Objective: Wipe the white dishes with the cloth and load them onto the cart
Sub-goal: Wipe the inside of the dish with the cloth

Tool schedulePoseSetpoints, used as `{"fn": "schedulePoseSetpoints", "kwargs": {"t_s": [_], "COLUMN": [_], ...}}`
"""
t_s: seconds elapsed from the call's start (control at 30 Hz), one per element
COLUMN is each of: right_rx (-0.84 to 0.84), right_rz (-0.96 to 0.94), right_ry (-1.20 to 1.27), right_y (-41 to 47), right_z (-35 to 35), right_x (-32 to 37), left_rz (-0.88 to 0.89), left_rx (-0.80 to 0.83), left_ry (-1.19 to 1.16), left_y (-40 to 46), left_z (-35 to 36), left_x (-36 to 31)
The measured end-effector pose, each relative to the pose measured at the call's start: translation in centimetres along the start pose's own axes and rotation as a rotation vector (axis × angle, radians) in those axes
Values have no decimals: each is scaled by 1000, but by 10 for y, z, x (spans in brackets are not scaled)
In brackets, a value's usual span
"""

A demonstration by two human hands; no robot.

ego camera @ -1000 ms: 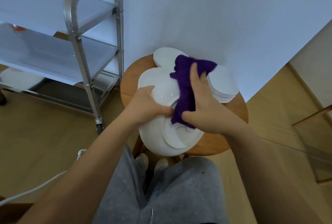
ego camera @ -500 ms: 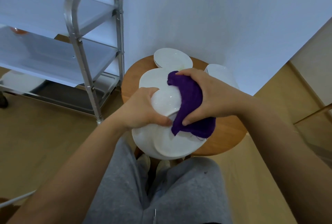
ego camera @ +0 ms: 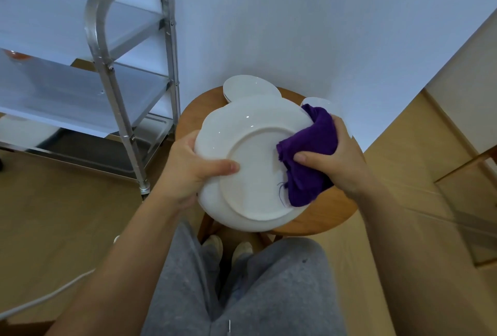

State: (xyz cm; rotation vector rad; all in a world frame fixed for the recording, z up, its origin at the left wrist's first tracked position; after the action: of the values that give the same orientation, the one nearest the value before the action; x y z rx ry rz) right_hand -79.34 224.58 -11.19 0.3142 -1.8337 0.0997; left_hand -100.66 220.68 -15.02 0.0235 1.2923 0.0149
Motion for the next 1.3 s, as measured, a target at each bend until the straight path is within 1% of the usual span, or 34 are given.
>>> {"fn": "schedulePoseSetpoints", "kwargs": {"t_s": [0.13,0.2,0.27,0.3,0.37,0.43,0.47,0.5,0.6,0.67,0.7,0.73,0.77,0.87,0.97,1.07,1.17,1.23,1.3], "right_rx": [-101,-141,-216,-274,-398,-494,-520,-526,-445,-296,-217,-162,-143,-197,-220,-289,-294,-317,-356], "right_rz": [84,122,151,173,204,188,176,170,169,187,201,215,228,245,301,403,396,347,343], "right_ry": [137,183,257,314,505,679,724,745,704,609,557,510,478,428,390,494,522,546,673], "right_y": [-8,-12,-20,-24,-31,-35,-35,-36,-34,-28,-24,-21,-18,-13,-23,-41,-52,-53,-51], "right_z": [1,0,3,6,19,30,30,28,5,-4,-3,-3,-4,-13,-8,22,68,82,76], "right_x": [-21,-33,-47,-55,-72,-81,-83,-82,-75,-64,-59,-56,-53,-47,-55,-79,-92,-93,-94], "left_rz": [-24,-44,-48,-44,-44,-31,-33,-45,-171,-275,-309,-338,-356,-324,-268,-204,-103,-62,-41], "left_rx": [-18,-65,-143,-187,-274,-334,-328,-273,55,248,297,303,288,254,149,-8,-104,-114,-72], "left_ry": [-94,-142,-216,-266,-364,-366,-339,-331,-435,-464,-451,-428,-412,-456,-504,-532,-473,-409,-406], "left_y": [-4,-5,-4,-2,0,-2,-2,-2,1,4,6,8,11,14,16,18,15,12,9], "left_z": [1,-2,-6,-7,-3,4,8,11,19,22,23,24,24,29,23,28,39,40,39], "left_x": [18,27,32,34,38,38,37,38,33,29,27,27,28,28,29,29,28,25,22]}}
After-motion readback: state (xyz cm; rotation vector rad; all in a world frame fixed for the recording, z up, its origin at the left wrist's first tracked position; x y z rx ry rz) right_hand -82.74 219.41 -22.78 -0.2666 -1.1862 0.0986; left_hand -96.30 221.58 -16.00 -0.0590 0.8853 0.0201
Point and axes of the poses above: each hand's wrist, its own y-axis towards the middle knuckle, its own z-axis out of the palm, x = y × z, the point moved 10 cm from there along y, towards the middle knuckle, and after that the axes turned 2 degrees about -z, right-handed, at the moved point
